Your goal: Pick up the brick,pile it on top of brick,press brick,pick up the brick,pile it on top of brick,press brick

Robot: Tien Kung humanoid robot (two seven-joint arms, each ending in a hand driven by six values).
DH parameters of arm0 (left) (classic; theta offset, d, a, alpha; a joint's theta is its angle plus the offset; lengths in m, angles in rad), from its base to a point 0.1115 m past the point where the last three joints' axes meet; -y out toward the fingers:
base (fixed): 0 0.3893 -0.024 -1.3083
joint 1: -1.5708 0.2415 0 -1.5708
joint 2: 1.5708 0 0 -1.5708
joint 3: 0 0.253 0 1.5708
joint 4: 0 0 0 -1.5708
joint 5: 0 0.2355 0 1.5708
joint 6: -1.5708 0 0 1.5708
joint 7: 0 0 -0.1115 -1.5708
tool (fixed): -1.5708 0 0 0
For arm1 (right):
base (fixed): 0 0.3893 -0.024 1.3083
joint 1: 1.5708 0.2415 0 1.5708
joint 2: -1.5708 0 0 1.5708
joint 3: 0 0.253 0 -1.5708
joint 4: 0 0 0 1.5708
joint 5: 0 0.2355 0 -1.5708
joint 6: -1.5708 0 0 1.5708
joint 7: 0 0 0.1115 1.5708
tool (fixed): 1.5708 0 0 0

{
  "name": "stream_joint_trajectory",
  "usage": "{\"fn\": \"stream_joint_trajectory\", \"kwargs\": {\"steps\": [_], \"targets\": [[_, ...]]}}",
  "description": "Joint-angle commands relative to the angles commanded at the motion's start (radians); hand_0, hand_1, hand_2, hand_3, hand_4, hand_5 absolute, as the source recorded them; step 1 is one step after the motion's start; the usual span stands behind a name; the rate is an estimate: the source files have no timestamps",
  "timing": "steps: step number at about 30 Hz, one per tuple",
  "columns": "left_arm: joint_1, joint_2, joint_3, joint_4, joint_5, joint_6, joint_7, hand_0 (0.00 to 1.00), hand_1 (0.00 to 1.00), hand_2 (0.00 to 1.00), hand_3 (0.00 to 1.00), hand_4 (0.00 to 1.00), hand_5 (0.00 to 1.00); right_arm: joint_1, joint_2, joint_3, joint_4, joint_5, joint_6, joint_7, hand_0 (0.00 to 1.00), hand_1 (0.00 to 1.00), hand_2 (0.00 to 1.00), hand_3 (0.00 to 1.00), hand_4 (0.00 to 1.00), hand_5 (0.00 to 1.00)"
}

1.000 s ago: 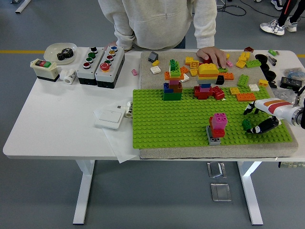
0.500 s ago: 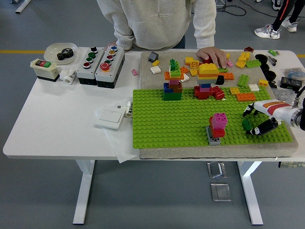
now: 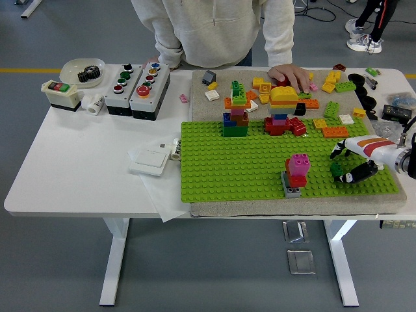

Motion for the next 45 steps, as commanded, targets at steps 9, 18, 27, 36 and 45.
{"fn": "stream_joint_trajectory", "kwargs": {"steps": [9,18,27,36,45], "targets": [[0.0,0.0,0.007,0.0,-0.008,0.0,-0.001,0.789,0.706,0.601,0.532,0.523,0.507,-0.001,0.004,-0.002,-0.008,-0.006,-0.009,-0.001,0.672,0.653,0.712,0.606,0.8,0.437],[0.0,0.001,0.014,0.0,-0.016,0.0,-0.002,0.79,0.708,0.602,0.533,0.523,0.508,-0.002,0.006,-0.005,-0.01,-0.011,-0.019,0.001,0.646,0.636,0.672,0.559,0.725,0.483],[0.002,0.0,0.017,0.0,-0.018,0.0,-0.001,0.791,0.708,0.603,0.533,0.523,0.508,-0.004,0.006,-0.006,-0.012,-0.018,-0.026,0.0,0.642,0.633,0.666,0.55,0.7,0.503],[0.005,0.0,0.015,0.0,-0.012,-0.001,-0.001,0.792,0.711,0.603,0.532,0.523,0.508,-0.004,0.004,-0.008,-0.007,-0.021,-0.035,0.004,0.608,0.613,0.649,0.541,0.681,0.509],[0.007,0.0,0.007,0.0,-0.002,-0.002,0.0,0.793,0.712,0.604,0.533,0.523,0.508,-0.003,-0.01,-0.001,0.015,-0.028,-0.038,0.007,0.604,0.611,0.653,0.539,0.69,0.504]]}}
